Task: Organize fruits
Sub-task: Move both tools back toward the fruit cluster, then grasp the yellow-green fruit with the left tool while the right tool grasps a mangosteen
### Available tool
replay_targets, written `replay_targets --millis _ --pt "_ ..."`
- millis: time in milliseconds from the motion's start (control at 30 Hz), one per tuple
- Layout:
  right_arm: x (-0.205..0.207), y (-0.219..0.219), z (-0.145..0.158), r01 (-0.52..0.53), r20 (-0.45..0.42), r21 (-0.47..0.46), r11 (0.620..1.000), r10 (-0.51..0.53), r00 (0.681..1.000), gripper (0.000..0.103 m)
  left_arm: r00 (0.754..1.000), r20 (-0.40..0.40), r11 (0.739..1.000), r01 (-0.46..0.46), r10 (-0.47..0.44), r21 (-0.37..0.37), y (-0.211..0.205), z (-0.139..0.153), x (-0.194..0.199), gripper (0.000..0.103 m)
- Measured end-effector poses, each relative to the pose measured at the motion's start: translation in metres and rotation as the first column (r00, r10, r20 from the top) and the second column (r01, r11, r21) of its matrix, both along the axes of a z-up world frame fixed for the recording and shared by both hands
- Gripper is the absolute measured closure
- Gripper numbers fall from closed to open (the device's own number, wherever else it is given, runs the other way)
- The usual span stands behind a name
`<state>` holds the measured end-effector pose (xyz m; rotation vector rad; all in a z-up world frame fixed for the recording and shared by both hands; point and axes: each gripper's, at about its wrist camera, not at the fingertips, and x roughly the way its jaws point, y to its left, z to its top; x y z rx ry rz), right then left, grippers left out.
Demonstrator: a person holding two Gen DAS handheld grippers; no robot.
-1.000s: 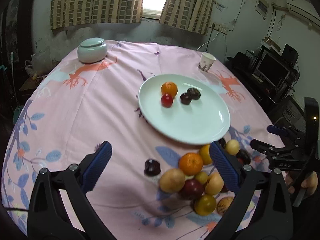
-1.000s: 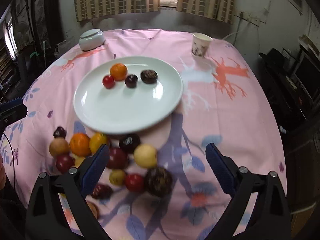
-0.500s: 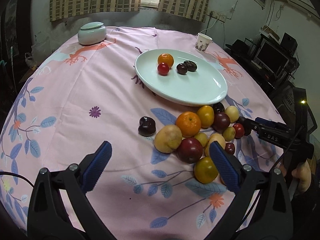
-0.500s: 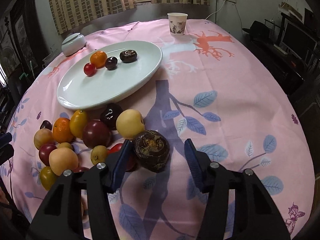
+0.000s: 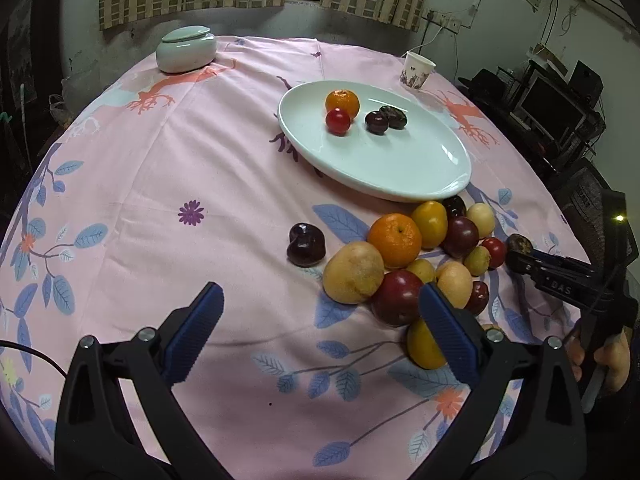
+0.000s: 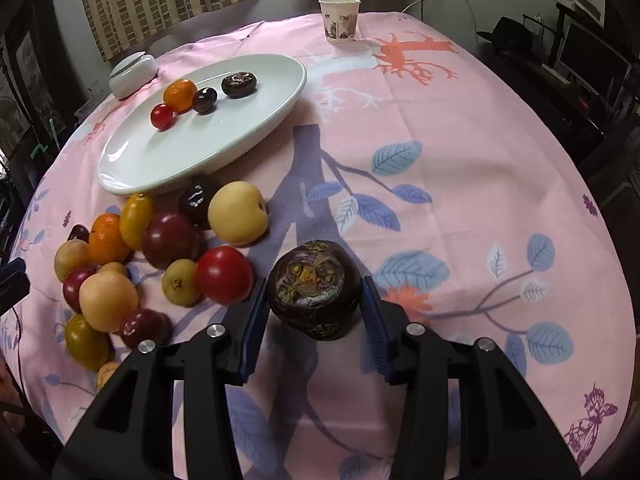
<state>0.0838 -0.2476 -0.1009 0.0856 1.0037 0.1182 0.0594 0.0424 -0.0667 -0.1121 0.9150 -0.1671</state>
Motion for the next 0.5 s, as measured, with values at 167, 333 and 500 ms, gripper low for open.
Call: replay_targets --millis 167,333,500 --pt "-0.022 -0.003 0.01 -0.007 0.009 -0.005 1.0 0.007 1.0 0.057 0.997 -0.06 0.998 0.055 -0.055 -0.005 -0.013 -0.009 -0.008 0.003" --pt "-0.03 -0.008 0.012 -0.021 0.008 0.023 1.0 0.021 1.0 0.057 0.986 -0.103 0.991 0.133 -0.131 0.02 -0.043 -0.021 -0.019 0.003" --pt "-0.039 -0.01 0.015 -0.044 0.019 0.044 0.998 0.043 0.999 0.057 0.982 -0.138 0.99 0.136 -0.131 0.023 -0.064 -0.037 -0.012 0.005"
